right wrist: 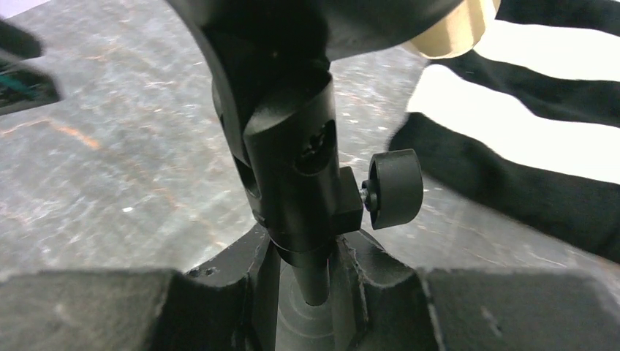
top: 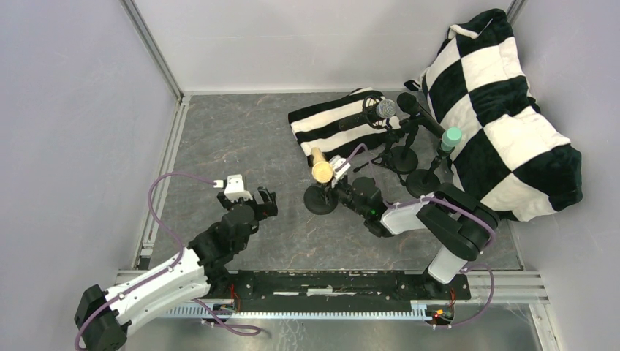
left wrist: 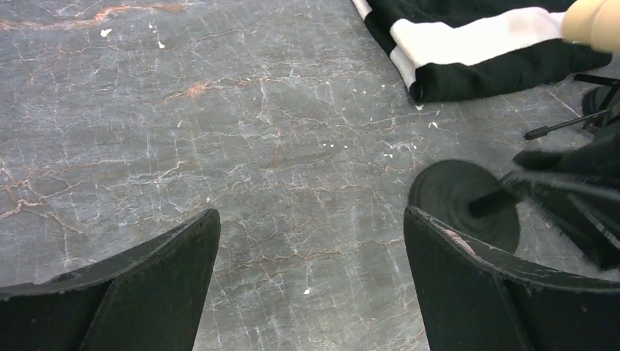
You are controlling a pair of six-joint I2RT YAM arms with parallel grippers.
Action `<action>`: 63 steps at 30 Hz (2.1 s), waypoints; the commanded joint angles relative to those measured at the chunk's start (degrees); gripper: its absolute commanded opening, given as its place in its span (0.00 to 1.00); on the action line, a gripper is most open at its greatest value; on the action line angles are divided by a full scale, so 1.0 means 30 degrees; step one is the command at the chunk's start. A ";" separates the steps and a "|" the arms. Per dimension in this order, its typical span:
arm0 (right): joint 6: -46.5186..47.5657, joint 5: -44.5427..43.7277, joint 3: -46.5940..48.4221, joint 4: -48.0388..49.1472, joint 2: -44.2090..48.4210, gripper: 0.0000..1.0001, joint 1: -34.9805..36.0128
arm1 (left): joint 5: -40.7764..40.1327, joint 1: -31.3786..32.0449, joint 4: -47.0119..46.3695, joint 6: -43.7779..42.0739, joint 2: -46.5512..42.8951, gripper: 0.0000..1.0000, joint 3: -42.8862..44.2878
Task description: Attach the microphones to the stand
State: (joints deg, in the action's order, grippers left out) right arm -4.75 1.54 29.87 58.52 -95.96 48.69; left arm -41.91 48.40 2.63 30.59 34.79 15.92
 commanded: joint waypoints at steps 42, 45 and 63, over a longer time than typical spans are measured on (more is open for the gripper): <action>0.0751 -0.2209 -0.1171 -1.9437 1.6248 0.98 -0.4689 | 0.6995 -0.6627 0.3023 0.0186 0.6511 1.00 0.6913; 0.1111 -0.4024 -0.0458 -2.1102 1.8419 0.98 -0.4708 | 0.6349 -0.6633 0.4360 -0.0098 0.6313 1.00 0.7858; 0.3274 -0.6927 -0.0870 -1.8022 2.4393 0.98 -0.4708 | 0.4991 -0.6641 0.3174 -0.2383 0.1326 1.00 0.7019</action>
State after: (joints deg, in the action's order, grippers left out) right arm 3.01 -17.98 27.09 0.95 -23.92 34.59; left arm -25.30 28.82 14.44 26.33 39.99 37.67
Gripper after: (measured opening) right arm 0.979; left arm 0.996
